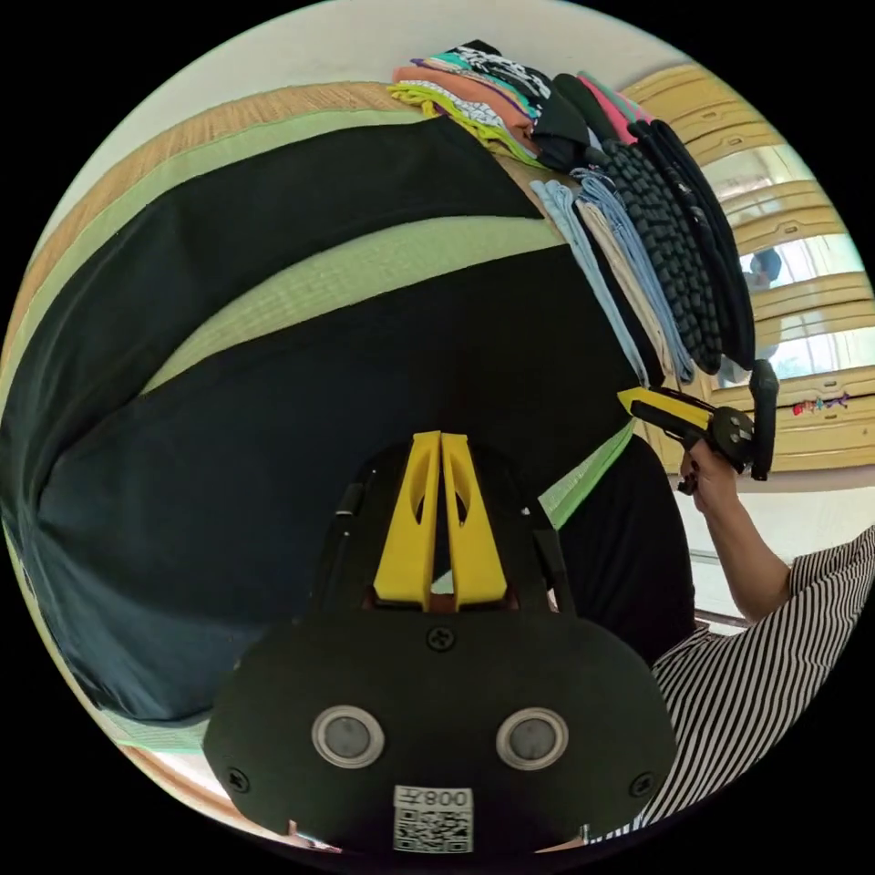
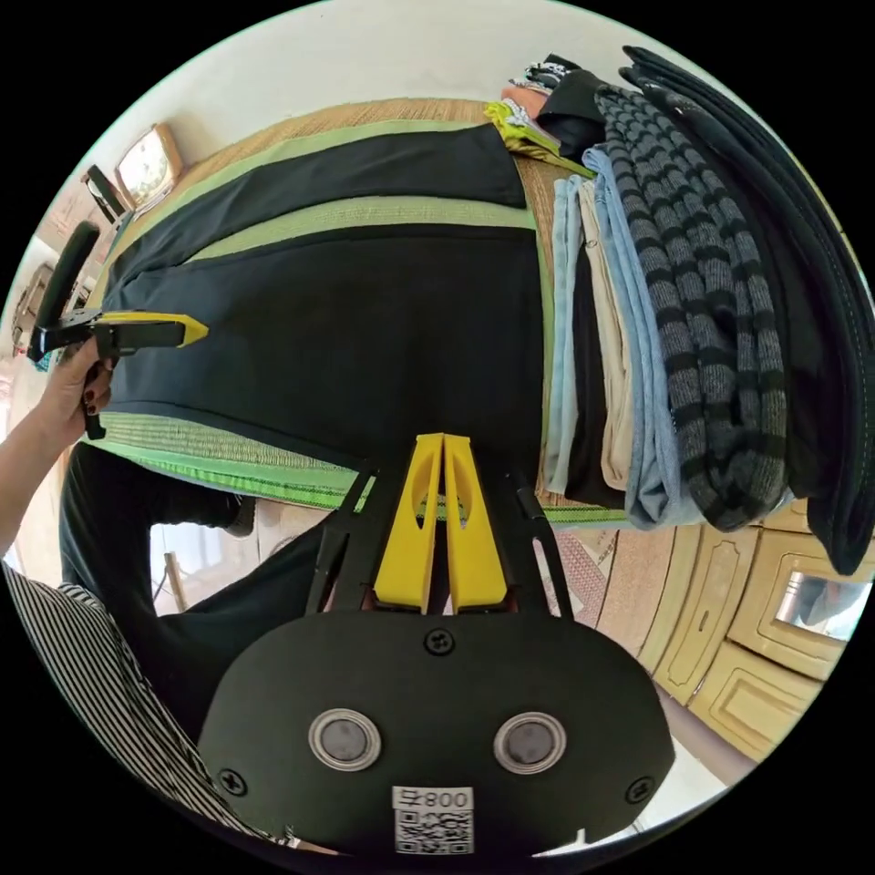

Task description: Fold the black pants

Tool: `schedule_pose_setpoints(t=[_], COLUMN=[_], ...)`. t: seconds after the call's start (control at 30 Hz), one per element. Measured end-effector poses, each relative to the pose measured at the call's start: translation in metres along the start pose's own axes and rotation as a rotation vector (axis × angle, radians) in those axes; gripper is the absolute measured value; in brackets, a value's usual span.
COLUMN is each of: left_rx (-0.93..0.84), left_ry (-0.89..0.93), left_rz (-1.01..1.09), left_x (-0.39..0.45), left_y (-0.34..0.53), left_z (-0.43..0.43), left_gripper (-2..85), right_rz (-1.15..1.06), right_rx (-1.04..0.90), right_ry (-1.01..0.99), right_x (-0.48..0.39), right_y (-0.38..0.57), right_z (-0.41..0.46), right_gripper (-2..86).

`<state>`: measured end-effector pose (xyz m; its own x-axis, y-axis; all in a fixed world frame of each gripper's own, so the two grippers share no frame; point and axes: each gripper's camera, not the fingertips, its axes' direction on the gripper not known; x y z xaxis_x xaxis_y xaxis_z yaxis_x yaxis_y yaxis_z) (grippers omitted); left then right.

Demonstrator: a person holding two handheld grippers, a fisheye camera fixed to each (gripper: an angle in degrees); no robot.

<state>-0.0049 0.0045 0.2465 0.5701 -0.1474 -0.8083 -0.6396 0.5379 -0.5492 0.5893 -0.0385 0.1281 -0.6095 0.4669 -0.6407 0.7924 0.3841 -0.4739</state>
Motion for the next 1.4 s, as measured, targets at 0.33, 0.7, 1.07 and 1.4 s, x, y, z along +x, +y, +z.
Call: schedule_pose_setpoints(t=[0.33,0.7,1.07,1.4], left_rx=[0.135,0.368,0.46,0.319], left_ry=[-0.259,-0.099,-0.192,-0.336], left_rz=[-0.409,-0.543,-0.411,-0.358], left_x=[-0.133,-0.222,-0.345,-0.408], left_y=[0.186,0.304,0.294,0.244], left_z=[-0.13,-0.233,-0.364,-0.444], left_gripper=[0.1,1.5,8.0,9.4], right_rz=[-0.299,-0.567,-0.741,-0.792], right_rx=[-0.037,-0.072,0.053,0.089], right_ry=[-0.191,-0.26,-0.375,-0.242], right_x=[-0.112,-0.233,-0.373,-0.459], right_y=[-0.068,-0.166,-0.37,-0.478], right_z=[-0.061,-0.131,-0.198,-0.247], right_gripper=[0.2,0.5,5.9,7.9])
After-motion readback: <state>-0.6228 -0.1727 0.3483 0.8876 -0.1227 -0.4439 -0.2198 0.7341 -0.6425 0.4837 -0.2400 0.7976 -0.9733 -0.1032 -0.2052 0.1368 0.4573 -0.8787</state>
